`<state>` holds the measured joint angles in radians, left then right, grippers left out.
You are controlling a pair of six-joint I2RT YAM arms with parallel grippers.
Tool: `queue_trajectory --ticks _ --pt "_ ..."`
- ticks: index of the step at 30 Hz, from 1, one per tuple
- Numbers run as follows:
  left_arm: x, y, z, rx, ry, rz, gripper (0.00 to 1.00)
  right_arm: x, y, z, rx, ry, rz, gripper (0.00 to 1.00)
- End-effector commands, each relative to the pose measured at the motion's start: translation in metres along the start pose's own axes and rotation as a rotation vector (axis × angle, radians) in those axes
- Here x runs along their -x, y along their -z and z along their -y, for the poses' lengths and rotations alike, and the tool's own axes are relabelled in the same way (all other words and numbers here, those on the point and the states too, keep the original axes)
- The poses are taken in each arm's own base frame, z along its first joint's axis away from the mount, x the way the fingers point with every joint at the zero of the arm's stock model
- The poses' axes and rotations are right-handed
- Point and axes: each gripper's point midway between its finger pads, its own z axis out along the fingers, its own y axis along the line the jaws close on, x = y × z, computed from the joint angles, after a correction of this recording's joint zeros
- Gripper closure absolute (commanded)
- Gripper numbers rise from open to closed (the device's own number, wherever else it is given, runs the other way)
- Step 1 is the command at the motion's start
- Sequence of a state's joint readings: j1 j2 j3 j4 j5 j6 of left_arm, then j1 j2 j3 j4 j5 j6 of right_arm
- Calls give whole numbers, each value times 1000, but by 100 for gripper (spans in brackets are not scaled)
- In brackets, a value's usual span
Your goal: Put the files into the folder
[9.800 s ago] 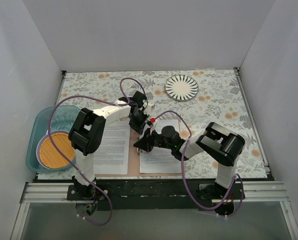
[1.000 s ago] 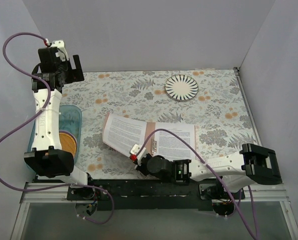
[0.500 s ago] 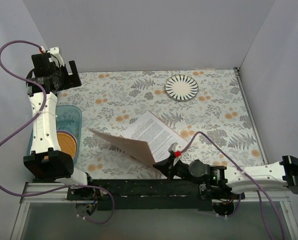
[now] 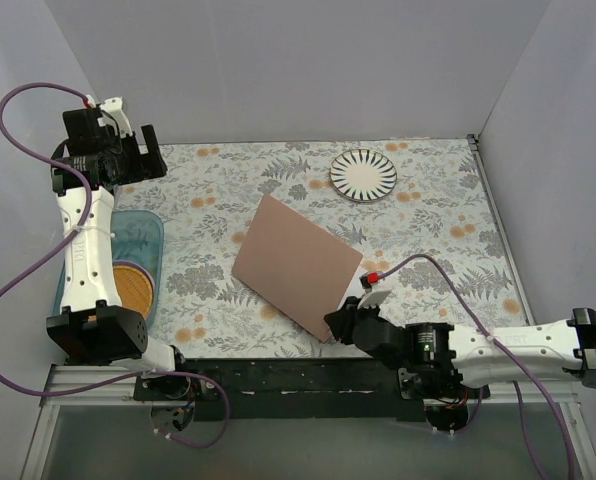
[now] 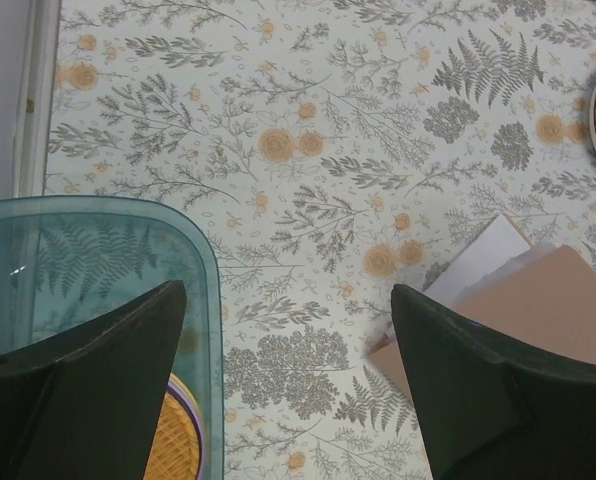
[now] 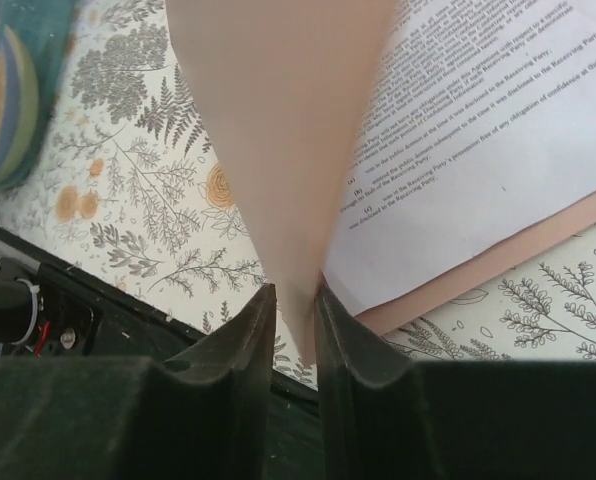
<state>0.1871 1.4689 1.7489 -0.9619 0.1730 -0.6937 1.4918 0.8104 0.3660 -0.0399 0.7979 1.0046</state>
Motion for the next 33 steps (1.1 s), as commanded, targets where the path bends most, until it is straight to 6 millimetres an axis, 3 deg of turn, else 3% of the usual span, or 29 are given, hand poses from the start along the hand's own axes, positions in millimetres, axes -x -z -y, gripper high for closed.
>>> queue_trajectory --ticks 1,2,6,10,12,13,15,17,20,21,23,24,25,27,30,33 --pt "-18 9 16 -98 -35 -63 17 -8 -3 10 -183 30 -75 60" --pt "-25 8 18 -121 -40 -89 19 -6 -4 1 -185 26 -85 55" --pt "-71 1 29 -222 -83 -242 28 -21 -3 7 -275 87 -175 34" --pt "-123 4 39 -304 -135 -370 36 -26 -2 -1 -273 151 -236 31" --pt "-142 8 48 -347 -176 -407 41 -18 2 0 -286 182 -231 32" --pt "-163 8 50 -363 -178 -465 43 -7 3 -8 -268 175 -203 33" --pt "-185 12 63 -394 -220 -512 50 9 6 -10 -272 187 -163 37" --pt "-211 13 76 -421 -259 -573 54 39 9 -12 -292 187 -72 39" --pt "-239 17 102 -468 -318 -641 57 79 -6 11 -361 181 21 42" --pt "-247 18 113 -492 -351 -663 59 99 -18 31 -411 143 65 45" --pt "-254 13 122 -490 -367 -676 60 103 -33 50 -393 158 50 47" --pt "-262 13 128 -500 -389 -691 60 125 -46 61 -405 97 113 50" --pt "-266 6 131 -489 -393 -703 61 121 -57 69 -405 98 80 51" --pt "-274 3 138 -495 -398 -726 62 132 -71 87 -443 90 85 53" --pt "-282 -10 145 -481 -410 -749 63 120 -99 109 -494 96 7 54" --pt "-293 -20 148 -467 -422 -780 63 112 -114 116 -490 93 -24 54"
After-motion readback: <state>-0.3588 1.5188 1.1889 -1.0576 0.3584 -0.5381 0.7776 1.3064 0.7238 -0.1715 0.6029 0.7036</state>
